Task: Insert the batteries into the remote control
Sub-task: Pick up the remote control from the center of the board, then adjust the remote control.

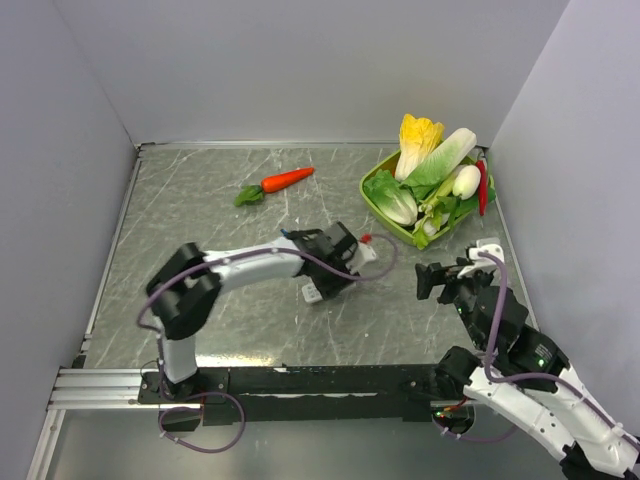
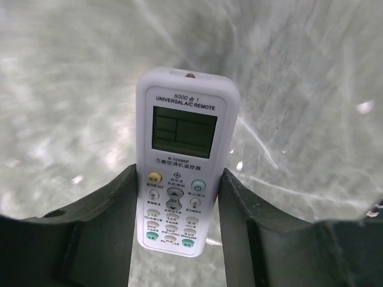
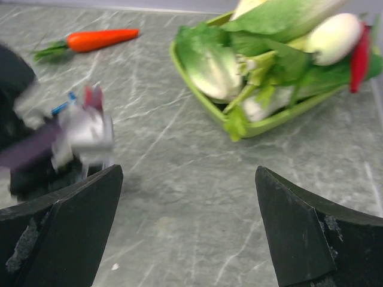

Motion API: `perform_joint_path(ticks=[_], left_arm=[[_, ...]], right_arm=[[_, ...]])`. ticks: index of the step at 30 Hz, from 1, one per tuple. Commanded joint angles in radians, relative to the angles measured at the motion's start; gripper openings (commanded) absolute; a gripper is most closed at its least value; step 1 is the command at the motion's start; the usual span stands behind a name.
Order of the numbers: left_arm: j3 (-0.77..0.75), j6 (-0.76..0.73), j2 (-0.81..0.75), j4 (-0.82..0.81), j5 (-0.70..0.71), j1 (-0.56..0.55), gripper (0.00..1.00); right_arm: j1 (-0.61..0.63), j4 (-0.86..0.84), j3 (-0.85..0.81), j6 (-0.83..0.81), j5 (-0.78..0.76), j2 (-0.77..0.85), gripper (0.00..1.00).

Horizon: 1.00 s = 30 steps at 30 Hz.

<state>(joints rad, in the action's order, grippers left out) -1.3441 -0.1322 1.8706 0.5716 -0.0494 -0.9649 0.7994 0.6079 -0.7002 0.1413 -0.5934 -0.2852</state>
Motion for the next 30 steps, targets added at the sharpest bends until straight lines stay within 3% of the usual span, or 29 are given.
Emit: perform_joint_path(ticks=[1,9,16,30], left_arm=[[0.109,0.124,-0.273,-0.227,-0.185,0.15,0.09],[0.355,0.4,-0.569,-0.488,-0.535,0.389,0.07],[0.456,0.623,-0.691,-0.739,-0.835,0.465,0.08],[0.54,0.951,-0.757,-1.17,-0.92,0.473,0.09]], right_arm=[[0.0,-0.017,-0.087,0.035,0.162,-0.098,1.0],[0.0,-0.102,-0.194,0.075,0.548,-0.295,1.0],[0.0,-0.262,-0.202,0.188,0.756,-0.402,1.0],[-0.022,-0.533,-0.111,0.288,0.942,-0.463,1.0]])
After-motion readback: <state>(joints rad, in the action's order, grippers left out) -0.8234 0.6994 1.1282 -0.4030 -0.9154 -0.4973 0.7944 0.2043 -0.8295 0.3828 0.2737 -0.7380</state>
